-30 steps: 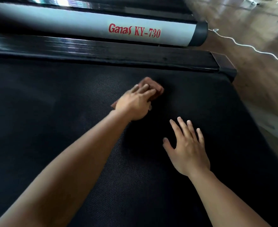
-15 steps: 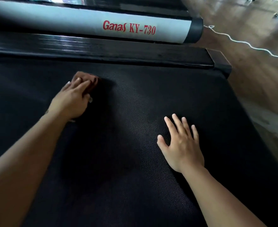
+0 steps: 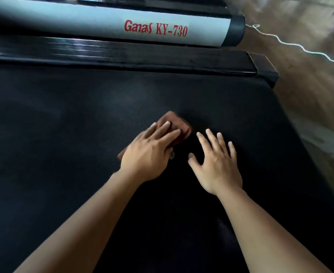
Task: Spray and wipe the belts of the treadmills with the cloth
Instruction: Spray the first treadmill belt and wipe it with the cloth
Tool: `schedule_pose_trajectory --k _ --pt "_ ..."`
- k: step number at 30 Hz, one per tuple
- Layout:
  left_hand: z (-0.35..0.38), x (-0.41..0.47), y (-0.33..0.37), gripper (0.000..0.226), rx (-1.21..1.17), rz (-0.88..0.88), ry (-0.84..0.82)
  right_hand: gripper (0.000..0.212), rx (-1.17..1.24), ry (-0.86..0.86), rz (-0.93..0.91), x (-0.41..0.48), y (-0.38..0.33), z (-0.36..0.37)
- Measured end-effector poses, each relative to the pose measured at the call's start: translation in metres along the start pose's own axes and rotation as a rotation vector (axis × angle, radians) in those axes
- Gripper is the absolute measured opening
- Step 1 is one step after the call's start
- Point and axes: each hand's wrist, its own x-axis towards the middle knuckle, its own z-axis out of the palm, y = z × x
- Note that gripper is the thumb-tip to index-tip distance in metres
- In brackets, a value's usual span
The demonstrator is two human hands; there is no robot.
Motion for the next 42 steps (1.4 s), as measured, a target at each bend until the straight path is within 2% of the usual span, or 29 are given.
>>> schedule_pose_trajectory --k 6,9,13,15,19,23,25,30,37,40,42 --pt "-0.015 -0.079 -0.049 0.060 0.029 -0.169 0.033 0.078 0.000 0.040 -0.008 -0.001 0.000 0.001" --pt "-0.032 -0.073 -0.077 0.053 0.019 -0.366 0.096 0.072 0.007 0.041 -0.008 -0.001 0.001 0.001" --pt "-0.045 -0.027 -0.079 0.055 0.015 -0.547 0.057 0.071 0.003 0.046 -0.013 -0.001 0.002 0.003" --pt "-0.042 -0.007 -0.070 0.052 0.021 -0.531 0.030 0.071 0.014 0.045 -0.014 -0.001 0.002 0.002" --pt "-0.028 -0.001 -0.036 0.047 0.028 -0.387 -0.004 0.070 0.020 0.030 -0.012 -0.001 0.002 0.000" --pt "-0.001 -0.046 -0.010 0.048 0.052 -0.170 -0.011 0.070 0.043 0.035 -0.013 -0.001 0.003 -0.001" --pt "0.005 -0.081 -0.005 0.052 0.065 -0.125 -0.032 0.070 0.055 0.043 -0.016 -0.002 0.003 -0.001" --pt "-0.008 -0.125 -0.017 0.047 0.050 -0.218 0.000 0.070 0.104 0.046 -0.044 -0.002 0.006 -0.003" --pt "-0.021 -0.049 -0.003 0.048 0.047 -0.430 0.044 0.051 0.367 0.059 -0.108 -0.005 0.018 -0.009" --pt "-0.002 -0.006 0.006 0.050 0.094 -0.419 0.005 0.046 0.468 0.094 -0.099 -0.007 0.035 -0.019" --pt "0.013 0.020 0.018 0.064 0.140 -0.325 -0.040 0.045 0.420 0.141 -0.077 -0.008 0.059 -0.025"
